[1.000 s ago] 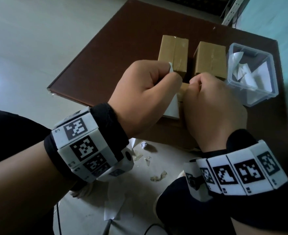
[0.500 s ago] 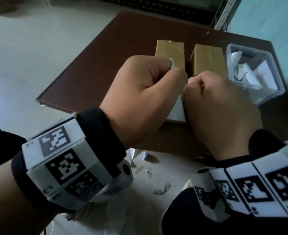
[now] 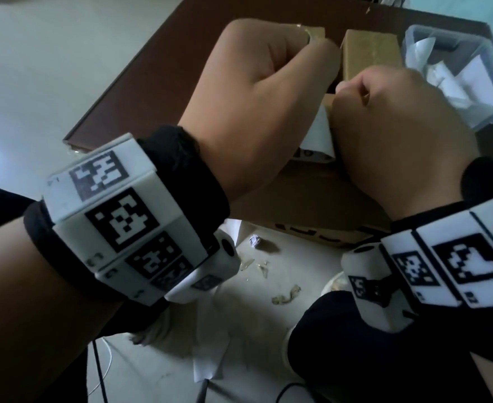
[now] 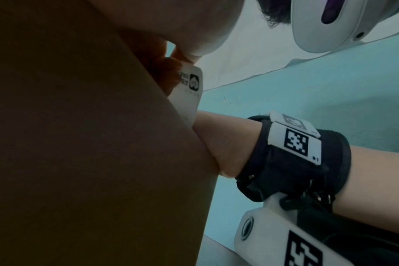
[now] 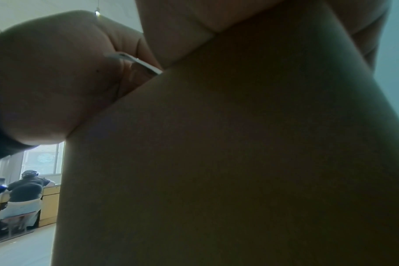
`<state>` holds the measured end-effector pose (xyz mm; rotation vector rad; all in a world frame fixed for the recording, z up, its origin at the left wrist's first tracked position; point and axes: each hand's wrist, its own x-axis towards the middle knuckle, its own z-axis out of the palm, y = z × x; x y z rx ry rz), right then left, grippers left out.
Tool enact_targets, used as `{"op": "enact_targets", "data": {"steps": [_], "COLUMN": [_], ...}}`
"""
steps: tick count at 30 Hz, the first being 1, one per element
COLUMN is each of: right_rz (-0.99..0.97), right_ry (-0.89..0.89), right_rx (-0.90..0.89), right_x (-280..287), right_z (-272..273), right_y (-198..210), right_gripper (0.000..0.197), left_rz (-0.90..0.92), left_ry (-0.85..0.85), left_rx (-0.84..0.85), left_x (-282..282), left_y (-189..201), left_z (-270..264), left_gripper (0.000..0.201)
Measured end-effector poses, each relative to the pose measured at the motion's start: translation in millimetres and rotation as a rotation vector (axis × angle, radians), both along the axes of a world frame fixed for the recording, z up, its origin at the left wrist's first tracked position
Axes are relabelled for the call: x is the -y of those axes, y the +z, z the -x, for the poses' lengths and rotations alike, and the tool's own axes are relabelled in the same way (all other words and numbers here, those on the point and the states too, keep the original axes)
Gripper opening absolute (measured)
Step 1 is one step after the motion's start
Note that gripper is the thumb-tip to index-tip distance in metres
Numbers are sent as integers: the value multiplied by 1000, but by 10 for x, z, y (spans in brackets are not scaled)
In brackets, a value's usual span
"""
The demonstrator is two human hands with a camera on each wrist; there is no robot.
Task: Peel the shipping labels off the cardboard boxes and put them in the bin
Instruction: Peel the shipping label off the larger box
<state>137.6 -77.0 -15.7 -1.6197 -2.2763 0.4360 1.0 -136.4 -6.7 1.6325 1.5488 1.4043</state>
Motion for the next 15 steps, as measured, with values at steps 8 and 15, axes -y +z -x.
{"op": "enact_targets", "data": {"steps": [8,15], "right_rz": [11,14], "right_ry": [-24,-1], "right_rx": [-51,-51], "right_x": [22,2], "right_z": [3,-29], "right_y": [21,4], "right_gripper": [33,32], "left_rz": [2,-46], "left_ry": [9,62], "left_rx": [21,11], "left_x": [5,3], "left_y": [-3,-10], "left_z": [6,24], "left_gripper": [42,41]}}
